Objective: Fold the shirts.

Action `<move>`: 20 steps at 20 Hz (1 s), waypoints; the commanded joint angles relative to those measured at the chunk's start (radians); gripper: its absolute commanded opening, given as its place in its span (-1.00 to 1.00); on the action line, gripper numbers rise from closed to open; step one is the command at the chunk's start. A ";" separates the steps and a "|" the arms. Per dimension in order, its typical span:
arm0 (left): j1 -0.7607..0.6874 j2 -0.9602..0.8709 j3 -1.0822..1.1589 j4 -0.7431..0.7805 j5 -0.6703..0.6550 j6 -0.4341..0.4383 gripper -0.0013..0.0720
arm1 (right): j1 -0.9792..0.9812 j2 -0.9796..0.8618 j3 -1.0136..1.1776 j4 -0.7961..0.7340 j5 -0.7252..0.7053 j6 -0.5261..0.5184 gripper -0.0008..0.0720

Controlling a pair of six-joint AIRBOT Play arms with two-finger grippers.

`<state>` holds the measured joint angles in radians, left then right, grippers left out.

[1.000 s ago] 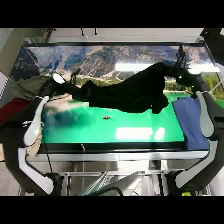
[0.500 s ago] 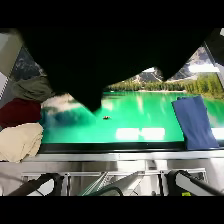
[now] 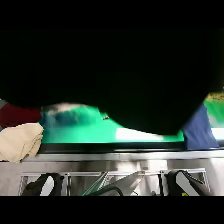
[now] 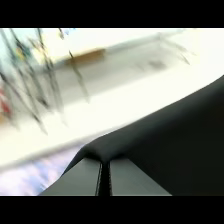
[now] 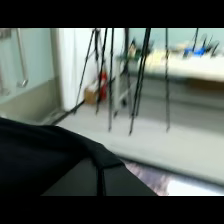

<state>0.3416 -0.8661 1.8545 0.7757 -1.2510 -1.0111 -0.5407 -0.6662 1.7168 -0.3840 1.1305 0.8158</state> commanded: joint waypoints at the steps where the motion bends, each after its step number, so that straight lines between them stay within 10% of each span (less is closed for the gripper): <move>1: -0.124 -0.212 -0.057 -0.063 -0.021 0.087 -0.94 | -0.017 -0.134 -0.138 0.041 0.114 -0.008 -0.92; 8: -0.481 -0.997 0.255 0.343 0.016 0.027 -0.94 | 0.307 -0.615 -0.461 0.039 -0.187 -0.192 -0.92; 12: -0.512 -1.079 0.203 0.521 0.165 -0.121 -0.92 | 0.328 -0.843 -0.405 0.127 -0.380 -0.192 -0.77; 13: -0.502 -1.059 0.172 0.531 0.189 -0.120 -0.41 | 0.321 -0.865 -0.370 0.126 -0.383 -0.192 -0.27; 14: -0.489 -1.036 0.154 0.543 0.201 -0.123 0.81 | 0.311 -0.871 -0.339 0.119 -0.381 -0.191 -0.15; 20: -0.305 -0.882 0.125 0.541 -0.074 -0.238 0.93 | 0.141 -0.779 -0.256 -0.023 -0.135 -0.002 0.16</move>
<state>-0.0429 -1.8095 2.0201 1.2987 -1.1709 -1.1847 -0.3256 -1.4746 1.4372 -0.3153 0.8543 0.7052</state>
